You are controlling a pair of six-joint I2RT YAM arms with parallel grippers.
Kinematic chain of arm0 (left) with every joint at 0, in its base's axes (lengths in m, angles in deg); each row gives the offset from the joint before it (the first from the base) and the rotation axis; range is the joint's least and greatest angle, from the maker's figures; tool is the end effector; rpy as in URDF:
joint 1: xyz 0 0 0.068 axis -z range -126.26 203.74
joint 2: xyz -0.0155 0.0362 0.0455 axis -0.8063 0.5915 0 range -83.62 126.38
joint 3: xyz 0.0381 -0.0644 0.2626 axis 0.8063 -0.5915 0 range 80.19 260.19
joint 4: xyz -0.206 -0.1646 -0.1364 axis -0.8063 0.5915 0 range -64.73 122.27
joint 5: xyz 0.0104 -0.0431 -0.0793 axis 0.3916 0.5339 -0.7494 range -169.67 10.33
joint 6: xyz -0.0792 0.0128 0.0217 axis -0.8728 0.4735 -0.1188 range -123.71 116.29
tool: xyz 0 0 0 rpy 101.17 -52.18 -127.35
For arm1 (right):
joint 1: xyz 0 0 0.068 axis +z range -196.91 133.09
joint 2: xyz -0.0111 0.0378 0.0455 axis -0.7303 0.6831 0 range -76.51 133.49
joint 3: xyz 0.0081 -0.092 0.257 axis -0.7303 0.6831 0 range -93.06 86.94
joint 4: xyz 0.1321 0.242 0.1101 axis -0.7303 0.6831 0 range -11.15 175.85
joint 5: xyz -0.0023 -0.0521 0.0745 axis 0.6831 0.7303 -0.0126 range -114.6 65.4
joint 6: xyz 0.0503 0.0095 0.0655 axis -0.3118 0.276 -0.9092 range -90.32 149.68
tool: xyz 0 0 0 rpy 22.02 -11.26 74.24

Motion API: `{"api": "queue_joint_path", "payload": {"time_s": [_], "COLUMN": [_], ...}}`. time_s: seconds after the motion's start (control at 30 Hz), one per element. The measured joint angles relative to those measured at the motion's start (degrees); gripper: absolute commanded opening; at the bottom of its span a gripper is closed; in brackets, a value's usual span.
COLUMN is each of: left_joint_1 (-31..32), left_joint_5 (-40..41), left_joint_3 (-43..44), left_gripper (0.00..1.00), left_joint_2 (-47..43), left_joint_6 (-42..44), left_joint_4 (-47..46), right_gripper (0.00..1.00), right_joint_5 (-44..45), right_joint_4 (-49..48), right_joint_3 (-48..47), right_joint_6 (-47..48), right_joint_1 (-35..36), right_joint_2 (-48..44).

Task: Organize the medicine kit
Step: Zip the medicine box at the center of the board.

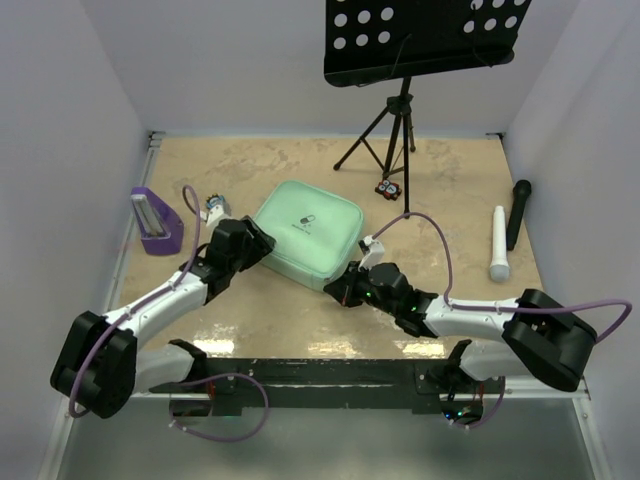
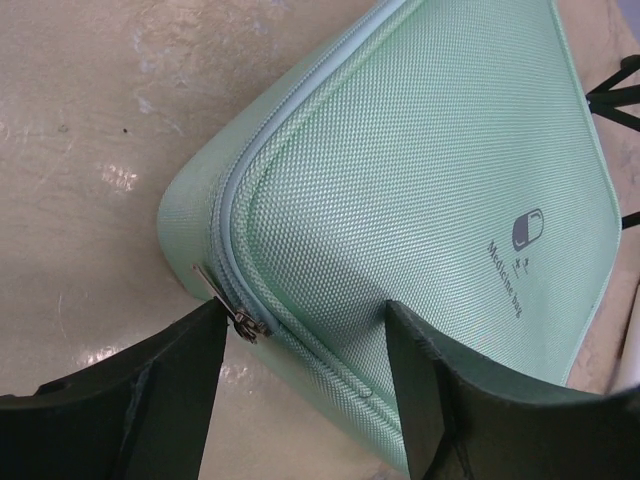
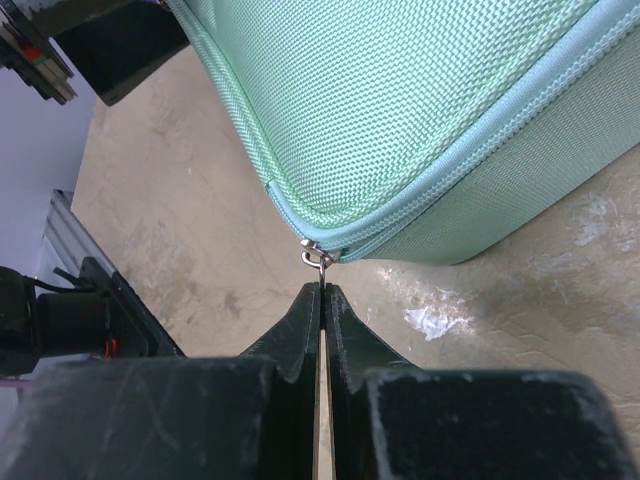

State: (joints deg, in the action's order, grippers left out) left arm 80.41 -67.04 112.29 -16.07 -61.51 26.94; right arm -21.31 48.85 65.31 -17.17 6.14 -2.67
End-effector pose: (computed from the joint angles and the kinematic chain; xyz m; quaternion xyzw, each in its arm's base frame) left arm 0.2747 -0.1203 0.1554 -0.2860 0.8442 -0.2246 0.3938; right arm 0.1852 0.2394 0.1255 -0.0289 0.8293 0.4115 0.3769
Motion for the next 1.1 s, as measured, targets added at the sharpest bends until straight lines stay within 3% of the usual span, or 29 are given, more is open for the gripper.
{"api": "queue_joint_path", "payload": {"time_s": [0.3, 0.4, 0.53, 0.67, 1.1], "left_joint_1": [-2.3, 0.0, 7.6, 12.6, 15.6], "left_joint_5": [-2.4, -1.0, 2.3, 3.5, 4.6], "left_joint_3": [0.3, 0.3, 0.3, -0.5, -4.2], "left_gripper": [0.99, 1.00, 1.00, 1.00, 1.00], "left_joint_2": [-0.9, -4.1, -9.6, -9.9, -2.6], "left_joint_6": [1.4, 0.0, -3.6, -8.3, -15.5], "left_joint_4": [0.1, 1.6, 2.4, 2.5, 1.3], "right_gripper": [0.00, 0.00, 0.00, 0.00, 0.00], "right_joint_5": [0.0, 0.0, -0.4, -0.5, -0.9], "right_joint_4": [0.5, 0.5, 0.3, 0.0, -0.3], "right_joint_3": [-0.2, -0.3, -0.6, -0.7, -0.8], "right_joint_6": [0.0, 0.0, 0.0, 0.0, 0.0], "right_joint_1": [0.0, 0.0, 0.0, 0.0, 0.0], "right_joint_2": [0.0, 0.2, 1.0, 1.1, 1.5]}}
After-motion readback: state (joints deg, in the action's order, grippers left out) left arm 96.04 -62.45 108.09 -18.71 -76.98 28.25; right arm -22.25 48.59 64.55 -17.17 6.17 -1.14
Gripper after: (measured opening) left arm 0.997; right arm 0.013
